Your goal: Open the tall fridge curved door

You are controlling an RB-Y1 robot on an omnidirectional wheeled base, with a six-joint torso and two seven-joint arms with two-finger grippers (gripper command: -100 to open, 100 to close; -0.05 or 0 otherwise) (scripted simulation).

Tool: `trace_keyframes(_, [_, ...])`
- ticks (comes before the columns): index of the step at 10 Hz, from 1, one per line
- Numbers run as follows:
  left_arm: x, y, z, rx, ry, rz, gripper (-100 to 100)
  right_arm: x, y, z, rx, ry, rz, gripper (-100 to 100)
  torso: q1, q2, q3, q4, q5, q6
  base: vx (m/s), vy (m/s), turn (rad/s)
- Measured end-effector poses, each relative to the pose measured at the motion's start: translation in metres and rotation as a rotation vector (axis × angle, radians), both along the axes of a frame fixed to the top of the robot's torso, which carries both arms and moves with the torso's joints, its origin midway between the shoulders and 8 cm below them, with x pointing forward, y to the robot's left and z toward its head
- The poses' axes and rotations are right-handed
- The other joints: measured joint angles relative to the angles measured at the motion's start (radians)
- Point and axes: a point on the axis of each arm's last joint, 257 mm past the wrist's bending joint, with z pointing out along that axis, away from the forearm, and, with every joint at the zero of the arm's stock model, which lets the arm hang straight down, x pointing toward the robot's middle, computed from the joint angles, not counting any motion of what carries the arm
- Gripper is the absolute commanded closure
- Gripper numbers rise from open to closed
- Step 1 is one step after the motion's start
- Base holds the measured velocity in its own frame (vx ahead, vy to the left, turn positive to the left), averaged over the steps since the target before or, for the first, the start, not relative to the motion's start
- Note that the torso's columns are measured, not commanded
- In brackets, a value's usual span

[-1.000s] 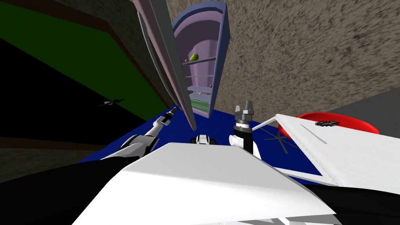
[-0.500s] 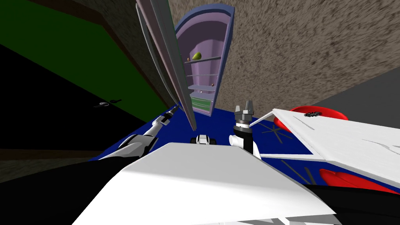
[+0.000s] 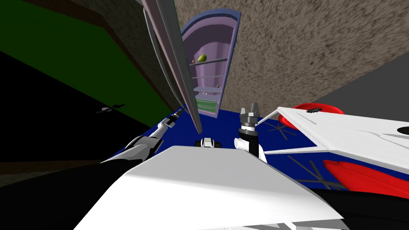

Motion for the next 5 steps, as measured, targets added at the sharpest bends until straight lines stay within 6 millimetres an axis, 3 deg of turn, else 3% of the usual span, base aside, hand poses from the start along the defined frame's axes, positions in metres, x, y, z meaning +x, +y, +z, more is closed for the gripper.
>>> trace_keyframes(1, [0.007,-0.009,-0.001,-0.005,-0.001,-0.002,100,0.0,0.0,0.0,0.0,0.0,0.0,0,0.001,0.0,0.0,-0.001,0.001,0.001,-0.151,0.342,-0.139])
trace_keyframes(3, [0.012,-0.018,-0.003,-0.006,-0.001,-0.006,100,0.0,0.0,0.0,0.0,0.0,0.0,0,-0.006,-0.006,-0.004,-0.001,-0.002,-0.003,-0.04,0.287,-0.049])
trace_keyframes(5, [0.019,-0.036,-0.008,-0.01,0.004,-0.015,100,0.0,0.0,0.0,0.0,0.0,0.0,0,-0.005,-0.012,-0.007,-0.001,-0.003,0.004,-0.066,0.284,-0.063])
